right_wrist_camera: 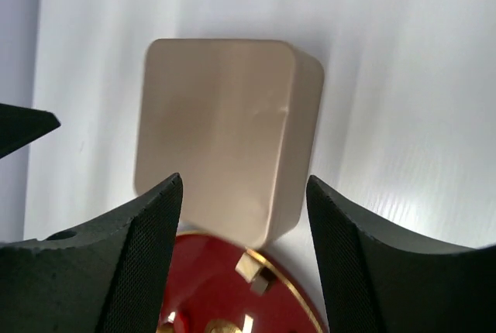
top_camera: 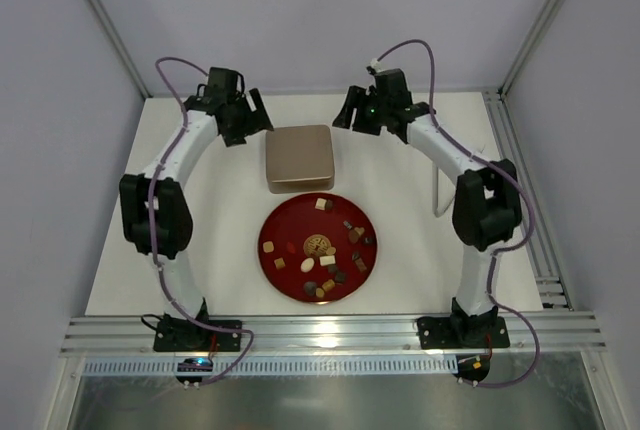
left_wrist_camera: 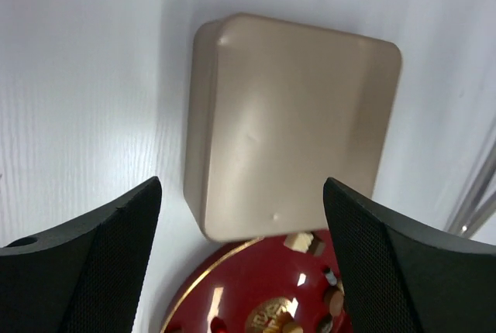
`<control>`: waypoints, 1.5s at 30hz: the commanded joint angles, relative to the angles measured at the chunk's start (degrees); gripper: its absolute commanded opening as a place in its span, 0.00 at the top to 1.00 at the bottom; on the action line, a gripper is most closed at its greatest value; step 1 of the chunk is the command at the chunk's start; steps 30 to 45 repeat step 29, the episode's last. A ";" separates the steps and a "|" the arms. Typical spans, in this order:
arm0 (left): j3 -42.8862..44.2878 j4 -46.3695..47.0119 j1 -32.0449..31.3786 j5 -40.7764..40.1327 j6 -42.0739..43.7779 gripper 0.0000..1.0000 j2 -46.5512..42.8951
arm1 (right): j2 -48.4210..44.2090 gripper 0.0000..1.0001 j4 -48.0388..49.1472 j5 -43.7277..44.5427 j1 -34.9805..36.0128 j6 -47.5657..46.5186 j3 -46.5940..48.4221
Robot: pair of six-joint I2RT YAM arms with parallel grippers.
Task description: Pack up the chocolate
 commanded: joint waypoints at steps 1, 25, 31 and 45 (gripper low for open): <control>-4.35 1.89 -0.05 1.77 1.61 0.16 -12.23 | -15.06 0.33 6.52 2.28 -0.12 -0.20 -7.24; -34.24 -4.44 -0.66 5.12 5.39 0.14 -61.67 | -74.67 0.15 -4.72 14.59 -0.12 -3.80 -46.91; -33.90 -4.88 -0.75 5.12 5.48 0.14 -62.37 | -74.41 0.14 -4.29 14.59 -0.12 -3.80 -46.47; -33.90 -4.88 -0.75 5.12 5.48 0.14 -62.37 | -74.41 0.14 -4.29 14.59 -0.12 -3.80 -46.47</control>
